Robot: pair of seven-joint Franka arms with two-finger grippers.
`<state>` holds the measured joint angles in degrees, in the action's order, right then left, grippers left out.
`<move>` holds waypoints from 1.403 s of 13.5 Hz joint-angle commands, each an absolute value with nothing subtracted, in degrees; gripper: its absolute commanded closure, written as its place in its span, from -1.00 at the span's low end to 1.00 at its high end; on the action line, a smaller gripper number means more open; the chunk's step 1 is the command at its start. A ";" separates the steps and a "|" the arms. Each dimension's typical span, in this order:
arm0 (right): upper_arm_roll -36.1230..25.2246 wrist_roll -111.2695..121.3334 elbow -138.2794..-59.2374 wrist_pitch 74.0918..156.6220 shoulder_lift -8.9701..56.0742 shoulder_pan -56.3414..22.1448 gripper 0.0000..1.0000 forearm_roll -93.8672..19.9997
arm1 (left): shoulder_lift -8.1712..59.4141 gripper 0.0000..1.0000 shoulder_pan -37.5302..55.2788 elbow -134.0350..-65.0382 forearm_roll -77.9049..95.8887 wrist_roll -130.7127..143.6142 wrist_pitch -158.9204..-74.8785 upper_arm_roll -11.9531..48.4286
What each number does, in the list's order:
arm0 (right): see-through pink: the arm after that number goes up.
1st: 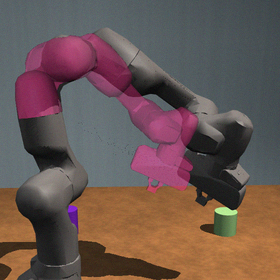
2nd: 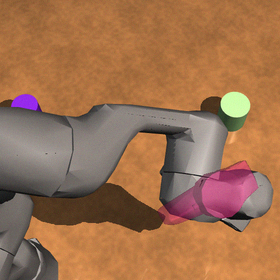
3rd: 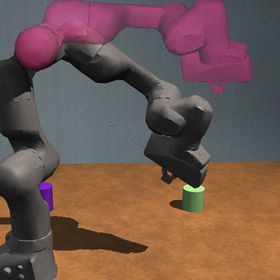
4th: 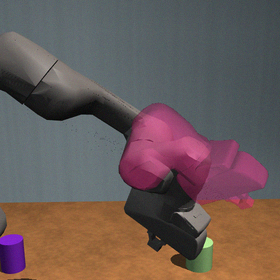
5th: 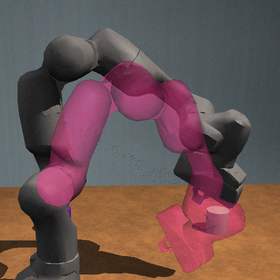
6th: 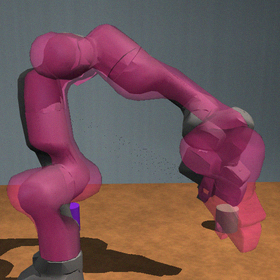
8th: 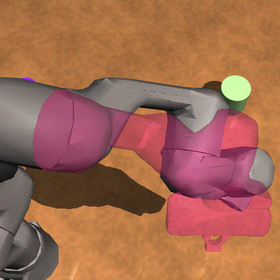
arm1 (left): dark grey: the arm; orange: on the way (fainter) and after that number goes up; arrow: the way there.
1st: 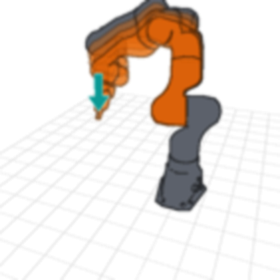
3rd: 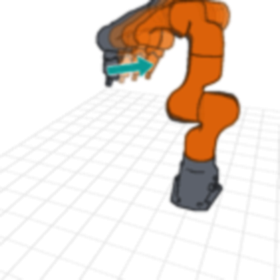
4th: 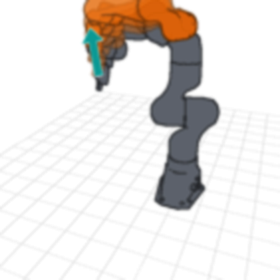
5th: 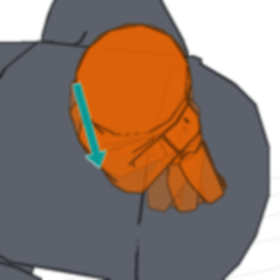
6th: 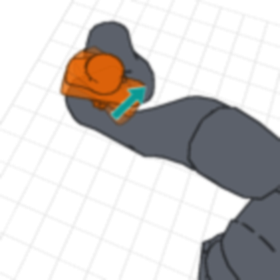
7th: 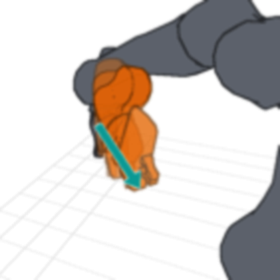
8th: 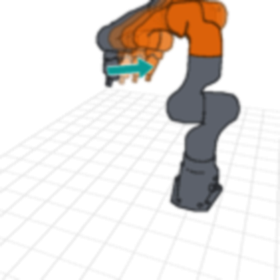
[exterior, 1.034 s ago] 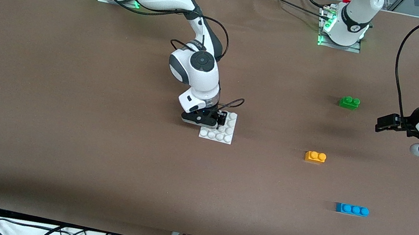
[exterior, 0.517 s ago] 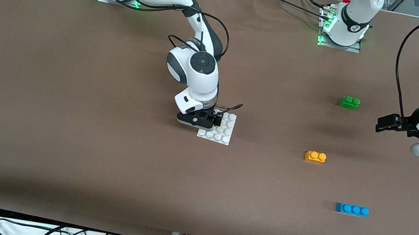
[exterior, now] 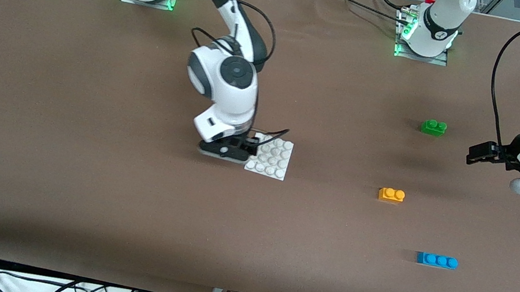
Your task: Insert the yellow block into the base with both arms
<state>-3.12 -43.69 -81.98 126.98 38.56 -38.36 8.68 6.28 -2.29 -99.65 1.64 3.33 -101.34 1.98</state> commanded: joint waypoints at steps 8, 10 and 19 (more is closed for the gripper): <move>-5.53 -10.56 -81.47 102.41 22.26 -23.47 -0.97 -0.18 | 6.59 -1.00 -2.29 -98.35 2.46 3.69 -100.37 2.02; -7.46 -8.71 -84.71 100.56 16.64 -23.47 -0.97 -0.18 | 6.77 -1.00 -2.11 -98.35 2.46 3.69 -100.37 2.02; -10.12 -1.00 -98.35 97.30 -2.81 -19.44 -0.98 0.79 | 10.97 -1.00 2.37 -98.61 2.55 5.71 -104.23 2.29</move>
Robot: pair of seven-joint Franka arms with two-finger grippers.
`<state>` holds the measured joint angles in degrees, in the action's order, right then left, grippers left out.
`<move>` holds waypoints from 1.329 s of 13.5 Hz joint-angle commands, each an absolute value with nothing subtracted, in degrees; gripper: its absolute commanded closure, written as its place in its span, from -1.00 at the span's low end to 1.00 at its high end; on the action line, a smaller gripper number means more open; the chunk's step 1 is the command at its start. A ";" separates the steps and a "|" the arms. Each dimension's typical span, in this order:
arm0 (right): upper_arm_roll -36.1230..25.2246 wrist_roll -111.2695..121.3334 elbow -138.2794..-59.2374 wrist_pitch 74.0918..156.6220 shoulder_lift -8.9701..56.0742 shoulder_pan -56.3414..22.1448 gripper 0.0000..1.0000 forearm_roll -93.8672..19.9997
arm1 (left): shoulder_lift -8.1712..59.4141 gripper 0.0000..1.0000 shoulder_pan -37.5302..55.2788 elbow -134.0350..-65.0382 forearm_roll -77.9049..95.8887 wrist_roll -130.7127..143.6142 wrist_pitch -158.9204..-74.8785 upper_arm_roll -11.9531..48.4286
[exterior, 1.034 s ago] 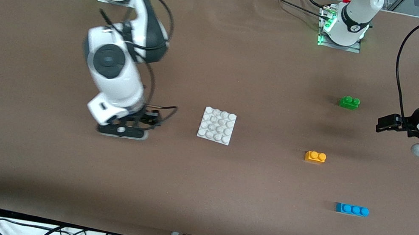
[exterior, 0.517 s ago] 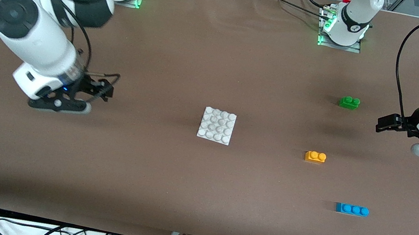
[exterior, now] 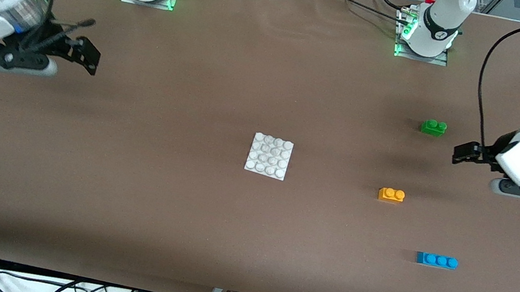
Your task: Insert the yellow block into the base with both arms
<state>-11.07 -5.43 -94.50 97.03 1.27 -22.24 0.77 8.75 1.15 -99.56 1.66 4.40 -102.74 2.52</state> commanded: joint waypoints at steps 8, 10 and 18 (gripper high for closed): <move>-3.51 -2.90 -97.12 94.92 -3.34 -10.99 -0.98 1.67 | 23.10 -1.00 5.45 -102.39 3.34 6.59 -121.27 2.64; -3.87 -3.25 -97.03 94.66 -3.43 -10.99 -0.98 1.41 | 24.95 -1.00 6.06 -102.39 3.34 7.03 -122.95 2.64; -5.80 -4.66 -93.78 93.42 -2.64 -10.99 -0.98 -0.27 | 29.70 -1.00 7.03 -108.63 0.63 7.56 -135.44 2.37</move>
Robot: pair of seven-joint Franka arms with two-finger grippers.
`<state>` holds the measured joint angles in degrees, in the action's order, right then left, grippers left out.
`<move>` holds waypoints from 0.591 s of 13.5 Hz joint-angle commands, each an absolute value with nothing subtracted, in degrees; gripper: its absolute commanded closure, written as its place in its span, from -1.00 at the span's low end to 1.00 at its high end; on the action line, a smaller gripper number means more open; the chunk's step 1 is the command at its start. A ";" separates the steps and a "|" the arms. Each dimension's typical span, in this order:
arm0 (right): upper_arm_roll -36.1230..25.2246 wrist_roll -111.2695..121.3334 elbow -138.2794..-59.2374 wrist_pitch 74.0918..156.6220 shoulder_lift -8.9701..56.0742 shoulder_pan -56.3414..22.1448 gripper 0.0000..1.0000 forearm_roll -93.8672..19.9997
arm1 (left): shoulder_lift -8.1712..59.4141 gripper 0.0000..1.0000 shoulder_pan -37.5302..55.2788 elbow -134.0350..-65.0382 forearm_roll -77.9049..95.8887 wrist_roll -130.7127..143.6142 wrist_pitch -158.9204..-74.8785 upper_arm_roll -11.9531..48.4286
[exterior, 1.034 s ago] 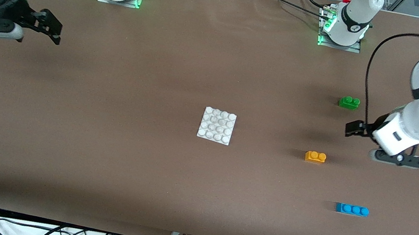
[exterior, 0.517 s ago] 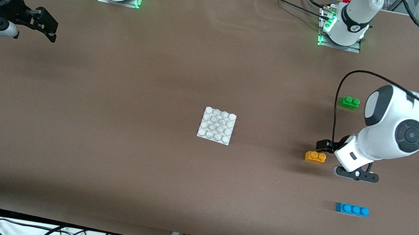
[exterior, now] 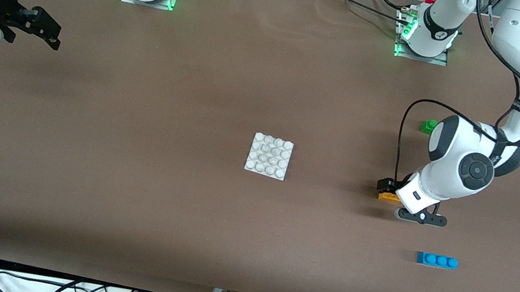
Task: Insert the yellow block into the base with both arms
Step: 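Lower the left gripper over the yellow brick, then close the left gripper on the yellow brick and lift it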
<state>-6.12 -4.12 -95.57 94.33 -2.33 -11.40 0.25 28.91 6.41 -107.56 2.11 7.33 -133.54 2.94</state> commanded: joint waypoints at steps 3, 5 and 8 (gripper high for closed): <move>-5.80 -4.31 -92.38 94.04 -1.50 -10.90 -0.98 -0.18 | 30.14 -1.00 6.94 -108.55 -1.23 7.73 -135.61 2.37; -5.63 -4.92 -91.94 94.74 -1.05 -11.07 -0.98 0.52 | 30.67 -1.00 6.86 -108.54 -1.32 7.73 -135.70 2.29; -5.89 -5.01 -89.30 95.70 -0.79 -10.64 -0.98 0.53 | 31.63 -1.00 6.94 -108.54 -1.32 7.82 -137.37 2.20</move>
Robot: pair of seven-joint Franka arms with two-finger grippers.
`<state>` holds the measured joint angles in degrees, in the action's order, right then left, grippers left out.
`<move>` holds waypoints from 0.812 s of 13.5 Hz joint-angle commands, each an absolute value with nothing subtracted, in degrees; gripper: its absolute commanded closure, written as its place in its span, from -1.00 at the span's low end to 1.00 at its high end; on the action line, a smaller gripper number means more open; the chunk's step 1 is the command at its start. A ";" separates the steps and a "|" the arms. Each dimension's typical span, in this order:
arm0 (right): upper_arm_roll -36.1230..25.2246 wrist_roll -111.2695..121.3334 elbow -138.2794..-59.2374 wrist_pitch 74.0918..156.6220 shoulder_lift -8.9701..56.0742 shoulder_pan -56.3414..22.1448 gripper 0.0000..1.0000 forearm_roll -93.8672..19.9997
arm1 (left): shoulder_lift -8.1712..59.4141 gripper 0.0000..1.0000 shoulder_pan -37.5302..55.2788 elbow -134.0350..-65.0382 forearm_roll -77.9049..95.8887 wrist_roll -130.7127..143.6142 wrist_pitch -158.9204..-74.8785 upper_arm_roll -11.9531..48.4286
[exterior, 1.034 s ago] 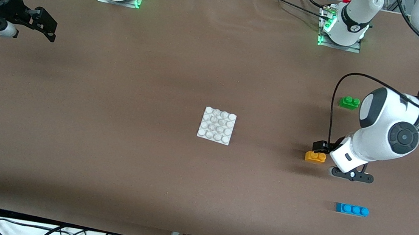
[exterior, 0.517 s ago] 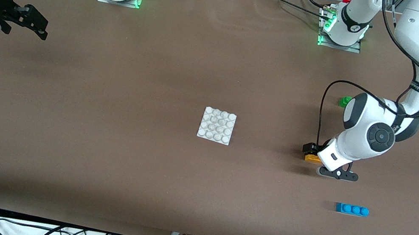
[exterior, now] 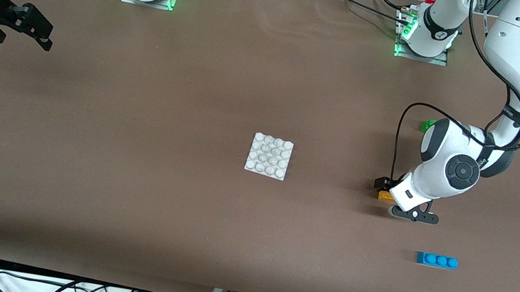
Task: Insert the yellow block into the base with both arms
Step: 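Close the left gripper on the yellow brick and lift it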
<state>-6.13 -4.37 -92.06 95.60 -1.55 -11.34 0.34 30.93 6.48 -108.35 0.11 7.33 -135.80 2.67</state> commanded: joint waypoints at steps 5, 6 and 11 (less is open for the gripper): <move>-5.80 -5.01 -89.56 96.59 -0.35 -10.63 -0.98 0.97 | 31.90 -0.29 6.77 -108.55 -1.32 8.09 -137.29 2.02; -5.80 -5.01 -89.56 96.50 -0.35 -10.63 -0.98 0.62 | 32.08 -0.13 6.77 -108.54 -1.32 8.17 -137.20 2.02; -5.54 -4.57 -89.47 95.89 -0.53 -10.81 -0.98 0.09 | 31.64 0.47 6.77 -106.27 -1.23 9.57 -135.28 2.02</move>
<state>-5.98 -4.40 -90.58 96.61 -0.68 -11.23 0.47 31.64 6.48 -108.20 0.11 7.82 -136.54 2.30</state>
